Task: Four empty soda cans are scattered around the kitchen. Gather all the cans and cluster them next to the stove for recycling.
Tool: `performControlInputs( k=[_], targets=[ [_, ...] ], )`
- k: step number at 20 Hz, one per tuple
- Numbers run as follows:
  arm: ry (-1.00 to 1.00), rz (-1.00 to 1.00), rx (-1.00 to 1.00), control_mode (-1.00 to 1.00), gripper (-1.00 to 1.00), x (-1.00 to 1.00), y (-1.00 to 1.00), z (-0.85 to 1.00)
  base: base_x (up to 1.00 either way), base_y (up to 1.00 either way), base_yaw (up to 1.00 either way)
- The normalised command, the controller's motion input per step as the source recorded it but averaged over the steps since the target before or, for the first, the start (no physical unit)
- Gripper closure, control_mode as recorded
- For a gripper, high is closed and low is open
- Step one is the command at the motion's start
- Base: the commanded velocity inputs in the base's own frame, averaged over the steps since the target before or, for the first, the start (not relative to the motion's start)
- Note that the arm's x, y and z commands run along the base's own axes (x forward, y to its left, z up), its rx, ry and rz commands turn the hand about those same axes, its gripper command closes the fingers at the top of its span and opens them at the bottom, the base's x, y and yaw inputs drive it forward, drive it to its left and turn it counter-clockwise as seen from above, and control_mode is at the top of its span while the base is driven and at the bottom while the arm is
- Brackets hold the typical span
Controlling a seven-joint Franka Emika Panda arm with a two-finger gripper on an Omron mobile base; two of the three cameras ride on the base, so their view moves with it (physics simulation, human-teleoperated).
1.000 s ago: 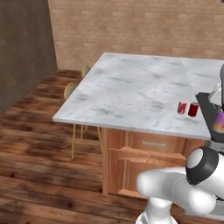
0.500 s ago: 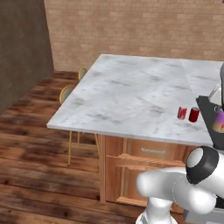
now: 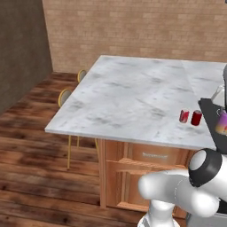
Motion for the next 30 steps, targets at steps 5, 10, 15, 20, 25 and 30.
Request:
performControlInputs(
  k=[5, 10, 15, 20, 25, 30],
  targets=[
    [0.0, 0.0, 0.0, 1.0, 1.0, 0.0, 0.0, 0.0, 0.32, 0.06, -0.03],
    [0.0, 0.0, 0.0, 1.0, 1.0, 0.0, 0.0, 0.0, 0.35, 0.12, -0.03],
    [0.0, -0.02, -0.08, -1.0, 1.0, 0.21, 0.12, -0.17, 0.15, 0.06, -0.02],
    [0.0, -0.04, -0.13, -1.0, 1.0, 0.38, 0.23, -0.31, 0.0, 0.0, 0.0],
    [0.0, -0.02, -0.12, -1.0, 1.0, 0.25, 0.18, -0.24, 0.0, 0.0, 0.0],
    [0.0, 0.0, -0.07, -1.0, 1.0, 0.2, 0.03, -0.08, 0.0, 0.0, 0.0]
  ],
)
